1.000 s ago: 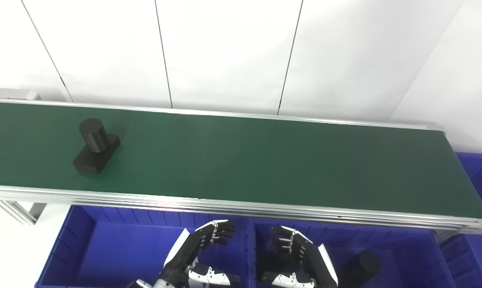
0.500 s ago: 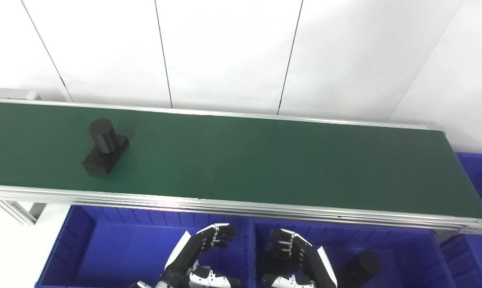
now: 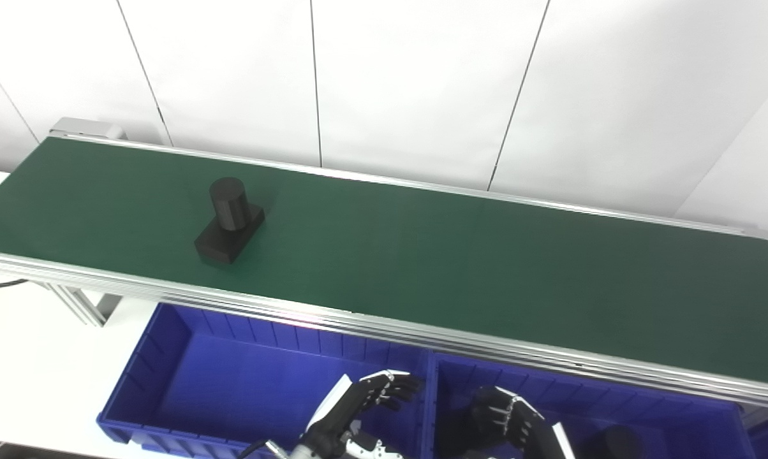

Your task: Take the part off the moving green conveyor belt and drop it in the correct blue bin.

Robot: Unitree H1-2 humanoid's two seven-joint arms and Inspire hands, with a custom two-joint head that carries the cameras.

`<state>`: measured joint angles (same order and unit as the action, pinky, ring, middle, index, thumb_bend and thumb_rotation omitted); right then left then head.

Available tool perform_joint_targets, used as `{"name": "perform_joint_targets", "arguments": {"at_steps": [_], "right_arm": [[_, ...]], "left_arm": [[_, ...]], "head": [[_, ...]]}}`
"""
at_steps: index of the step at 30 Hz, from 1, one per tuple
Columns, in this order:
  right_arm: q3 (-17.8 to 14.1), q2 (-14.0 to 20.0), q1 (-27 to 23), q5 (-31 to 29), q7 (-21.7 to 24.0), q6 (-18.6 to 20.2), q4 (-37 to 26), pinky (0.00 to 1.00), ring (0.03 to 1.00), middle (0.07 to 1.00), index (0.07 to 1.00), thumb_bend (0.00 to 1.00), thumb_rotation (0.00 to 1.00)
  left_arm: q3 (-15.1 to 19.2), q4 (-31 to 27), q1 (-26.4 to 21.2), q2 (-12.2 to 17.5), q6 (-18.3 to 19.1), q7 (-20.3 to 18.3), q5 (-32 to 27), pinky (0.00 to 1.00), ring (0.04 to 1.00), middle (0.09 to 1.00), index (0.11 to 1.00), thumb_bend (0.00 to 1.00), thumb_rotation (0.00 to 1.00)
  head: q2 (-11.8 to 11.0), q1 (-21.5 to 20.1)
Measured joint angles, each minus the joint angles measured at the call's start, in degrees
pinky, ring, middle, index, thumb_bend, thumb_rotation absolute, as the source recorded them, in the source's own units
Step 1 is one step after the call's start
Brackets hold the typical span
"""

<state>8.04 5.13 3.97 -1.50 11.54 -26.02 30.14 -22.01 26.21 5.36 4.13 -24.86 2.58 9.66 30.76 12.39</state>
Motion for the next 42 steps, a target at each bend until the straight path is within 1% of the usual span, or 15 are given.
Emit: {"name": "perform_joint_targets", "arguments": {"at_steps": [4,11,19,21,23,25,27,29,35,42], "right_arm": [[-1.49,-0.25,-0.4,-0.07,1.59,0.0,0.56,0.64,0.7,0.773,0.732,0.93,0.22],[-3.12,-0.87,-0.81,-0.32,3.34,0.0,1.37,0.65,0.699,0.769,0.733,0.93,0.22],[-3.3,-0.98,-0.87,-0.02,3.44,0.0,1.56,0.64,0.7,0.772,0.729,0.94,0.21],[-3.31,-1.02,-0.92,0.07,3.38,0.0,1.63,0.64,0.699,0.772,0.729,0.94,0.21],[-3.28,-1.03,-1.08,0.19,3.19,-0.01,1.93,0.63,0.698,0.772,0.73,0.93,0.21],[-3.19,-1.01,-1.33,0.43,2.97,-0.01,2.09,0.62,0.695,0.77,0.727,0.92,0.2],[-3.16,-0.99,-1.57,0.58,2.74,-0.01,2.39,0.62,0.693,0.768,0.724,0.93,0.2],[-3.15,-0.98,-1.83,0.58,2.68,-0.01,2.87,0.62,0.691,0.77,0.722,0.93,0.21],[-3.2,-0.78,-2.27,0.94,2.54,0.03,4.58,0.61,0.684,0.768,0.717,0.94,0.21],[-3.2,-0.72,-2.07,1.07,2.36,0.03,4.58,0.61,0.681,0.764,0.712,0.95,0.2]], "left_arm": [[-1.52,0.9,-0.52,0.01,0.0,1.36,0.14,0.68,0.735,0.764,0.748,0.92,0.1],[-2.0,1.04,-0.81,0.04,0.0,2.41,0.86,0.68,0.739,0.771,0.751,0.91,0.09],[-2.28,1.61,-0.94,0.12,0.0,2.44,0.81,0.69,0.743,0.774,0.751,0.91,0.09],[-2.28,2.06,-0.96,0.12,0.0,2.44,0.79,0.69,0.743,0.774,0.752,0.91,0.09],[-2.38,2.63,-1.09,0.12,-0.16,2.52,0.79,0.69,0.736,0.77,0.75,0.91,0.1],[-2.59,2.92,-1.4,0.12,-0.18,2.93,0.81,0.68,0.732,0.767,0.749,0.92,0.1],[-2.86,3.31,-1.72,0.13,-0.18,3.34,0.81,0.68,0.73,0.766,0.749,0.92,0.1],[-3.18,3.61,-1.91,0.13,-0.18,3.49,0.8,0.68,0.731,0.767,0.749,0.92,0.1],[-3.59,4.64,-2.48,0.1,-0.18,3.66,0.32,0.68,0.731,0.763,0.742,0.94,0.11],[-3.8,4.77,-2.5,0.12,-0.18,3.76,-0.36,0.67,0.725,0.759,0.738,0.95,0.1]], "head": [[-0.09,0.36],[-0.44,0.44],[-1.14,0.62],[-2.37,1.06],[-2.37,1.06],[-3.42,1.41],[-3.43,1.41],[-4.13,1.67],[-4.57,2.03],[-4.48,1.85]]}}
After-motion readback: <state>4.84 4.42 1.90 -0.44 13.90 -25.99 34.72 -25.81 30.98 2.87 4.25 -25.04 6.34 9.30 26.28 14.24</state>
